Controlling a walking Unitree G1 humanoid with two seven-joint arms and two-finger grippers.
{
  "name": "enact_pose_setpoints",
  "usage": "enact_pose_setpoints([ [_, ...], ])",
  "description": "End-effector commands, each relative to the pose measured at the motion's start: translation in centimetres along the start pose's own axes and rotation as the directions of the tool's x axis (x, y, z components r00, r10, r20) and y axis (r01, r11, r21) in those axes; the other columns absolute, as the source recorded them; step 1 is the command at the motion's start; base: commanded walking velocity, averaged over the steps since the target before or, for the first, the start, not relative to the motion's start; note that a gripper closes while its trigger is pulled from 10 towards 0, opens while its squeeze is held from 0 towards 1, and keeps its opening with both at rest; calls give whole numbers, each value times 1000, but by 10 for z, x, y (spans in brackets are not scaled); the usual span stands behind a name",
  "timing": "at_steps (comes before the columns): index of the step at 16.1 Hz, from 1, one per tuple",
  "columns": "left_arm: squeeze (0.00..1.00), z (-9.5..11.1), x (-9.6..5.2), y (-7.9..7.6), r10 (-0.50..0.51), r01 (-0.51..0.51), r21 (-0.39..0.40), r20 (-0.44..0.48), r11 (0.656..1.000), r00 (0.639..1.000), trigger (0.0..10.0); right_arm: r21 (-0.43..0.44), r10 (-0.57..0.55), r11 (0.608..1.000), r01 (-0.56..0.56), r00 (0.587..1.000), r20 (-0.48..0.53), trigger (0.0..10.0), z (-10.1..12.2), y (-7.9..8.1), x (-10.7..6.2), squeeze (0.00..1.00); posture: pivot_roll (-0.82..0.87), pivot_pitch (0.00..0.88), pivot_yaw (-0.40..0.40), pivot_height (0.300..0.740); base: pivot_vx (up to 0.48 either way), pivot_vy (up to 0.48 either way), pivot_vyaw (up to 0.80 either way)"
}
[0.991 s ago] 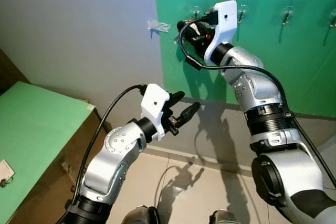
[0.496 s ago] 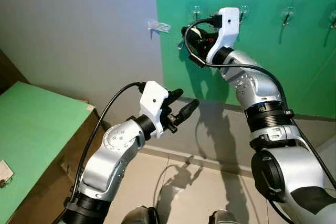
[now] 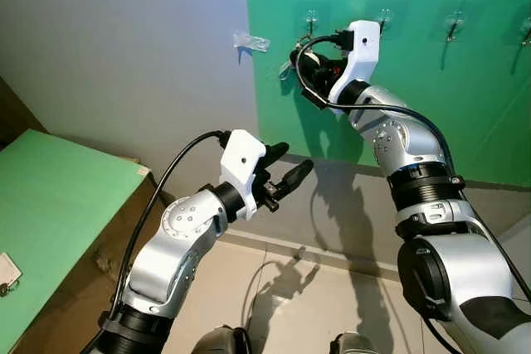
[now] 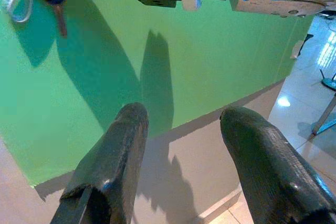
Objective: Hang keys on a hook
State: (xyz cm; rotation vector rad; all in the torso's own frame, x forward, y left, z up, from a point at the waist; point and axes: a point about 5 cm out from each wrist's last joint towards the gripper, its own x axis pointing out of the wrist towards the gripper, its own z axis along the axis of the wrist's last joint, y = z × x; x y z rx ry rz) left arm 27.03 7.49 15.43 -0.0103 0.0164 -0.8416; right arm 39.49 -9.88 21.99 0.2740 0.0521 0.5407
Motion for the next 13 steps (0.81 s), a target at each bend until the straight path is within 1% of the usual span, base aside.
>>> enact_pose_setpoints([
  [1,0,-3,-1,3,6,-5,9,-30,1000,1000,10000,28,-18,999,19,999,-32,0,-8,-5,-2,0,-196,42,84,740,0,0,0],
  [3,0,-4,-2,6,16,-16,8,-39,1000,999,10000,16,-54,998,55,997,-55,0,-16,-10,-4,0,-194,44,85,740,0,0,0],
  [4,0,-4,-2,6,20,-20,8,-41,1000,999,10000,-18,-83,996,82,995,-62,0,-19,-14,-4,0,-193,44,85,740,0,0,0],
  [5,0,-4,-3,6,25,-25,9,-43,1000,999,10000,-103,-153,984,144,985,-85,0,-26,-24,-7,0,-191,45,84,740,0,0,0],
  [6,0,-4,-3,7,27,-27,9,-43,1000,999,10000,-132,-178,978,164,979,-96,0,-30,-28,-9,0,-190,46,83,740,0,0,0],
  [7,0,-4,-3,7,29,-29,8,-43,1000,999,10000,-166,-211,967,193,972,-102,3922,-32,-31,-10,0,-189,46,84,740,0,0,0],
  [8,0,-4,-3,7,31,-31,8,-43,999,999,10000,-175,-220,964,200,969,-108,10000,-34,-32,-10,0,-189,48,84,740,0,0,0],
  [9,0,-4,-3,7,32,-32,7,-43,999,999,10000,-186,-235,959,215,967,-94,10000,-33,-33,-10,0,-190,48,84,740,0,0,0],
  [10,0,-4,-3,8,34,-34,8,-43,999,998,10000,-202,-258,950,240,964,-67,10000,-30,-35,-11,1000,-191,49,85,740,0,0,0],
  [12,0,-3,-3,8,36,-36,10,-42,999,998,10000,-260,-290,923,282,957,9,10000,-20,-38,-10,1000,-194,51,86,740,0,0,0],
  [13,0,-3,-2,8,38,-37,10,-42,999,998,10000,-266,-296,918,295,954,39,10000,-16,-38,-10,1000,-195,51,86,740,0,0,0],
])
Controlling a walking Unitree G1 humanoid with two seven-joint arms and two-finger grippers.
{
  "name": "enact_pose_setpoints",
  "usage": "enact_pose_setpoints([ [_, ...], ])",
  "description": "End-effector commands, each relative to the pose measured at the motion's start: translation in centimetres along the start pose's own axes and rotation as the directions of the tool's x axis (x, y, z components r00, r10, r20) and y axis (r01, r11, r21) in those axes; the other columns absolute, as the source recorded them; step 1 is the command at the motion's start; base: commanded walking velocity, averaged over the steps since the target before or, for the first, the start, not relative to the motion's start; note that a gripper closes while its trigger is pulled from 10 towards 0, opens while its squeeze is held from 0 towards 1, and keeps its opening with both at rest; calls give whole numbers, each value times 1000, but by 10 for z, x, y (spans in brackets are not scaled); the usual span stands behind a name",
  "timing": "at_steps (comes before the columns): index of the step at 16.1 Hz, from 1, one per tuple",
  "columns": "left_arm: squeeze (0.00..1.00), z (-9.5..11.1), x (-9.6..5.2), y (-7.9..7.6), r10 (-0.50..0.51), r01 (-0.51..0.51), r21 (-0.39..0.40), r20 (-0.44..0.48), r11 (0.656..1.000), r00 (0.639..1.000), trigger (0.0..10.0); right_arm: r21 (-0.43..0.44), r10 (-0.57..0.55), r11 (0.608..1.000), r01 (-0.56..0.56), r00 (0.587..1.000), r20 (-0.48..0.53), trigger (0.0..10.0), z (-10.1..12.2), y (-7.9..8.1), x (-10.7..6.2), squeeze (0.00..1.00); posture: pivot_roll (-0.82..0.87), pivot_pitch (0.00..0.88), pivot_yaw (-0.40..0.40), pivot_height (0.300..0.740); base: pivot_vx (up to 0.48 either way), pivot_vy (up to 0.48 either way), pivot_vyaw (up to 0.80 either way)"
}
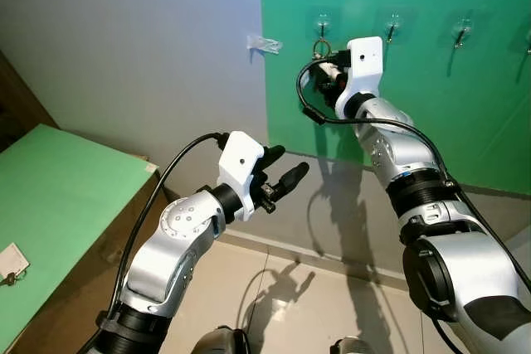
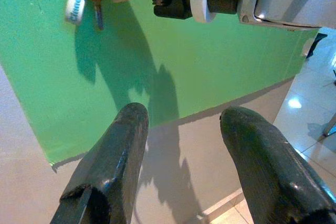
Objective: Hang keys on a hook
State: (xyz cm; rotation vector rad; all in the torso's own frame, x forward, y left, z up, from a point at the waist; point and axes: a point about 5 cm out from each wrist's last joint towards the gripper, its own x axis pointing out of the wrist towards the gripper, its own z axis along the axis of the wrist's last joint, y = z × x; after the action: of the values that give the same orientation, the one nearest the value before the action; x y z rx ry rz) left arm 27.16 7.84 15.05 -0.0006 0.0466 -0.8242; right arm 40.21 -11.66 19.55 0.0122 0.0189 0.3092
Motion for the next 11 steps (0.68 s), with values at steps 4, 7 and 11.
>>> enact_pose_setpoints([
  [4,0,0,0,5,22,-22,12,-11,1000,1000,10000,-8,-87,996,87,996,6,10000,-1,-18,-3,1000,-197,54,85,740,0,0,0],
  [7,0,0,0,6,24,-24,13,-14,1000,1000,10000,-4,-97,995,97,995,10,10000,-1,-18,-3,1000,-198,54,84,740,0,0,0],
  [11,0,-1,-1,9,30,-30,17,-22,999,999,10000,-72,-139,987,141,990,36,10000,2,-25,-5,1000,-196,54,83,740,0,0,0],
])
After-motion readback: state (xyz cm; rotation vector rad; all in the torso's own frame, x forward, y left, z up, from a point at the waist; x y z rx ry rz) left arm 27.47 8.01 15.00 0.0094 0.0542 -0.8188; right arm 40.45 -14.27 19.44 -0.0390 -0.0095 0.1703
